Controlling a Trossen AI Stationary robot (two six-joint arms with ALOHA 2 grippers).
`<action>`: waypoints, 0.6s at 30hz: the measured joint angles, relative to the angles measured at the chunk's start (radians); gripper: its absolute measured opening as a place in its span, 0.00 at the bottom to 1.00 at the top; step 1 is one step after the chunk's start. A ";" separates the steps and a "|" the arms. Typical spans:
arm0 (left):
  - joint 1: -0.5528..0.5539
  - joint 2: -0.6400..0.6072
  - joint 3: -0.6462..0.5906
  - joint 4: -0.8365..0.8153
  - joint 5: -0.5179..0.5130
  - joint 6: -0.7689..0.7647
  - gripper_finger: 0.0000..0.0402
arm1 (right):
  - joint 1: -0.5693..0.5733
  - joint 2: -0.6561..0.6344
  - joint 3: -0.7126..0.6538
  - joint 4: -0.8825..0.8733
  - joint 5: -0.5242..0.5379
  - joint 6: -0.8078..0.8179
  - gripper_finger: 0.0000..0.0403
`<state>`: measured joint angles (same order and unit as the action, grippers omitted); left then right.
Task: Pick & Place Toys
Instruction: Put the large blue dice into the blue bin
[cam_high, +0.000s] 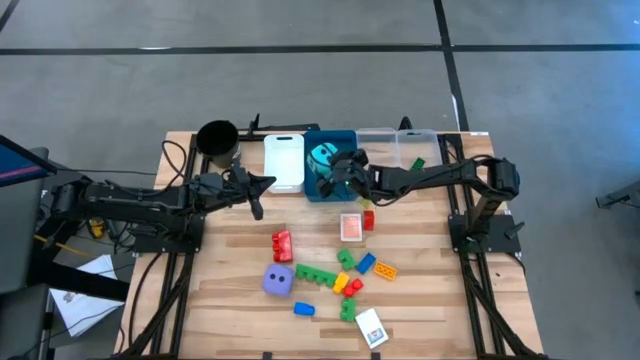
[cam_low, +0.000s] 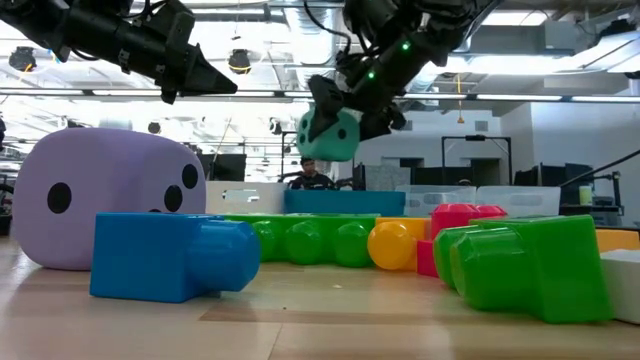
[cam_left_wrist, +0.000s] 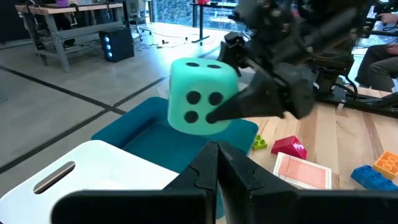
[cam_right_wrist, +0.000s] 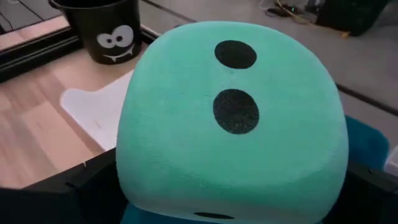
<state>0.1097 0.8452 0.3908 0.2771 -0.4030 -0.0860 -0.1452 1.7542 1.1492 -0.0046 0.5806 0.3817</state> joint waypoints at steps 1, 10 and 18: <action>0.000 0.000 0.000 0.000 0.000 0.000 0.00 | 0.001 0.000 0.000 -0.002 -0.014 -0.012 0.99; 0.000 0.000 0.000 0.000 0.000 0.000 0.00 | 0.011 0.001 0.000 -0.077 0.056 -0.088 0.99; 0.000 0.000 0.000 0.000 0.000 0.000 0.00 | 0.003 0.001 -0.001 -0.147 -0.035 -0.126 0.99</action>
<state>0.1097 0.8452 0.3908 0.2775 -0.4030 -0.0860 -0.1420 1.7550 1.1484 -0.1520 0.5457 0.2554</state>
